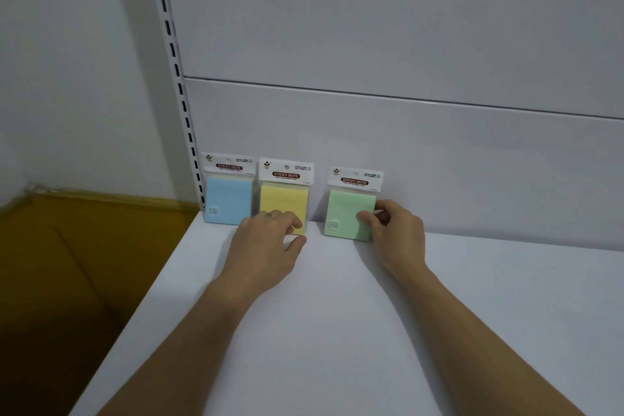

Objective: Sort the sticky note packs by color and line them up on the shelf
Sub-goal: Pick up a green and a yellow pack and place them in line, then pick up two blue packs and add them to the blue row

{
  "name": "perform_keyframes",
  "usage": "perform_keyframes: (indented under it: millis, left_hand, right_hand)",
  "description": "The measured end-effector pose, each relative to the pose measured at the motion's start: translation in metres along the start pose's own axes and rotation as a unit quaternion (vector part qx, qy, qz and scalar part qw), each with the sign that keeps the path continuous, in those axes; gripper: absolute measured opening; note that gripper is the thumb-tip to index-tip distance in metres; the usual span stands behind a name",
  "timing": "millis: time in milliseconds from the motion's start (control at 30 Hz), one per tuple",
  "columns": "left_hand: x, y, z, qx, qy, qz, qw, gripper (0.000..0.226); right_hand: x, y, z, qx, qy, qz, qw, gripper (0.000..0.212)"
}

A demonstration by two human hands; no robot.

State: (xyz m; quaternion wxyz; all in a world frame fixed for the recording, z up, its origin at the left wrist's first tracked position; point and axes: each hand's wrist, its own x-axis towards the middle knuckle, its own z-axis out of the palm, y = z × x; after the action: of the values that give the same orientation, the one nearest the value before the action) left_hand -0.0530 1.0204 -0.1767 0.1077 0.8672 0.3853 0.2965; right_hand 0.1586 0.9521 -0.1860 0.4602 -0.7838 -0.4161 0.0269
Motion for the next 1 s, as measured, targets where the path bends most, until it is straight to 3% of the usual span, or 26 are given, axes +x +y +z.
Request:
perform_keyframes:
  millis: [200, 367, 567, 767, 1000]
  left_hand:
    - [-0.001, -0.003, 0.003, -0.003, -0.006, 0.014, 1.0, 0.025]
    - [-0.001, 0.001, 0.003, 0.001, -0.008, 0.034, 0.999, 0.03]
    - [0.001, 0.008, -0.001, 0.003, -0.018, 0.057, 0.998, 0.037]
    - [0.007, 0.026, -0.003, 0.009, -0.021, 0.108, 0.994, 0.05]
    - [0.01, 0.061, -0.005, 0.037, -0.058, 0.149, 0.986, 0.065]
  right_hand:
    - [-0.003, -0.004, -0.004, -0.019, -0.01, 0.014, 1.0, 0.018]
    - [-0.009, -0.008, -0.014, -0.061, -0.02, 0.014, 0.998, 0.04]
    - [-0.026, -0.019, -0.037, -0.199, -0.029, -0.073, 0.977, 0.069]
    - [-0.046, -0.024, -0.073, -0.326, -0.058, -0.083, 0.94, 0.079]
    - [-0.066, -0.02, -0.122, -0.358, -0.053, -0.046, 0.931, 0.08]
